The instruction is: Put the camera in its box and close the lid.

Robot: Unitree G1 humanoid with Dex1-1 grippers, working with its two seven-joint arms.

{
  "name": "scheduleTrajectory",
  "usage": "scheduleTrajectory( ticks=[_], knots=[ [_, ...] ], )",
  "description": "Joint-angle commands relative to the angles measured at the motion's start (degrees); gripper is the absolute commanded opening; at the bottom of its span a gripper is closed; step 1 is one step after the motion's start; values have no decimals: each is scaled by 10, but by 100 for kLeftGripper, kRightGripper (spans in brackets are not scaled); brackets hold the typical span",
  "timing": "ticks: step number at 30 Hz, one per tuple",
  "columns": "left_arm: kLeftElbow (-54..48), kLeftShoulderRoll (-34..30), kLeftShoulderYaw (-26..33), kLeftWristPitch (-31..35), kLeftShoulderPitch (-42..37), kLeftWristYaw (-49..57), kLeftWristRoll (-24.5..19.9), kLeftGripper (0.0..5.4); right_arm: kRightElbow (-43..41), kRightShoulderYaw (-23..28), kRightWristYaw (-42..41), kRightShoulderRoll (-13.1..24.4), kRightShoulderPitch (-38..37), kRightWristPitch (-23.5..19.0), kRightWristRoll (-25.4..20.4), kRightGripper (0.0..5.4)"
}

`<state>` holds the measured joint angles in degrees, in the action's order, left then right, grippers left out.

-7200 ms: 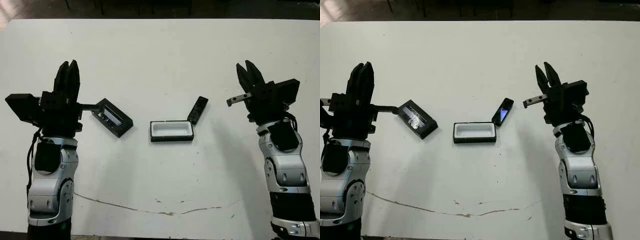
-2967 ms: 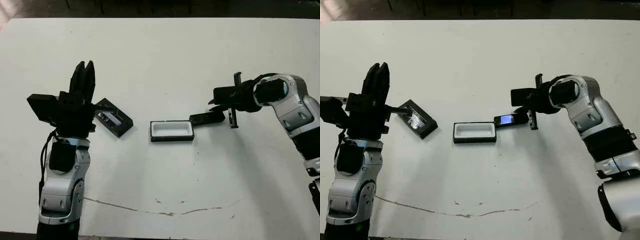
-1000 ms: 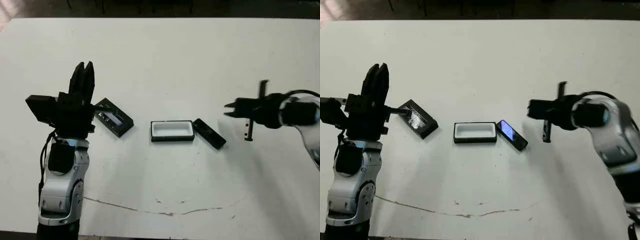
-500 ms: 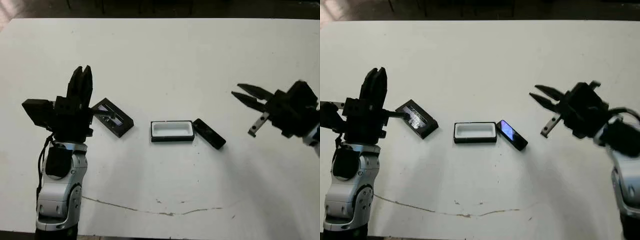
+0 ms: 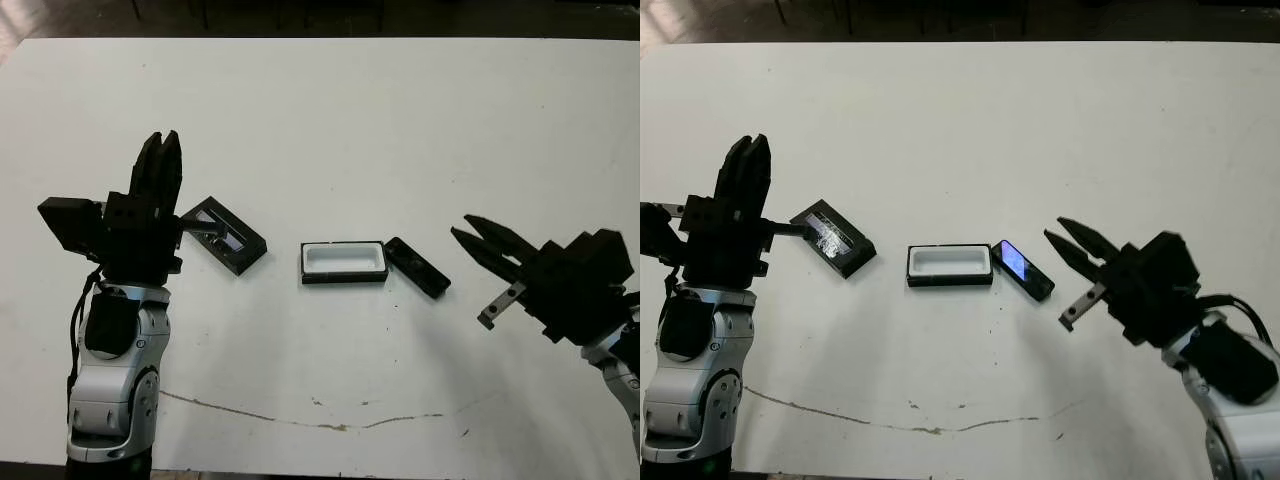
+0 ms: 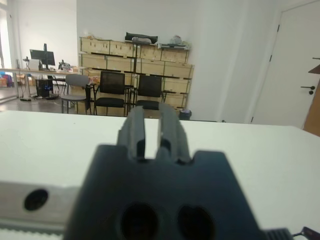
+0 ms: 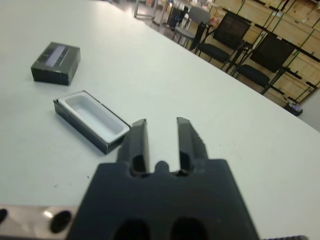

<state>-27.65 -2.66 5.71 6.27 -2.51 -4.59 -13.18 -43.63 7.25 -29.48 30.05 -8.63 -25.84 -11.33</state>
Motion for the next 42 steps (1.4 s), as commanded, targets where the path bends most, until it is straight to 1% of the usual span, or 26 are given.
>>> scheduleTrajectory(
  ticks=[1,6,10,14,16,20,23,26,31,35,38,42],
  knots=[
    [0,-6,3,12,9,0,-1,0,-3,-11,6,11,-12,-25,6,120],
    [1,-9,1,6,11,3,13,0,10,-21,1,9,-11,-27,1,228],
    [2,-7,2,9,10,0,9,0,23,-30,-2,11,-8,-24,2,317],
    [1,-6,3,13,10,2,8,0,27,-45,-2,24,1,-43,11,402],
    [3,-8,3,8,11,0,12,0,29,-50,0,26,3,-43,14,445],
    [1,-7,4,8,12,0,11,0,31,-59,2,29,7,-61,14,533],
    [-1,-8,4,9,13,-2,9,0,29,-67,7,28,7,-81,16,539],
    [-5,-7,5,16,15,-1,5,0,33,-75,11,23,3,-84,20,539],
    [-9,-9,5,20,16,1,8,0,47,-81,17,12,2,-98,11,539],
    [-7,-9,4,18,16,0,9,0,54,-85,19,14,5,-108,14,539],
    [-6,-9,5,19,15,1,10,0,66,-88,13,21,9,-101,16,539],
    [-5,-10,5,19,15,-3,8,0,73,-95,14,26,15,-117,19,539]
  ],
)
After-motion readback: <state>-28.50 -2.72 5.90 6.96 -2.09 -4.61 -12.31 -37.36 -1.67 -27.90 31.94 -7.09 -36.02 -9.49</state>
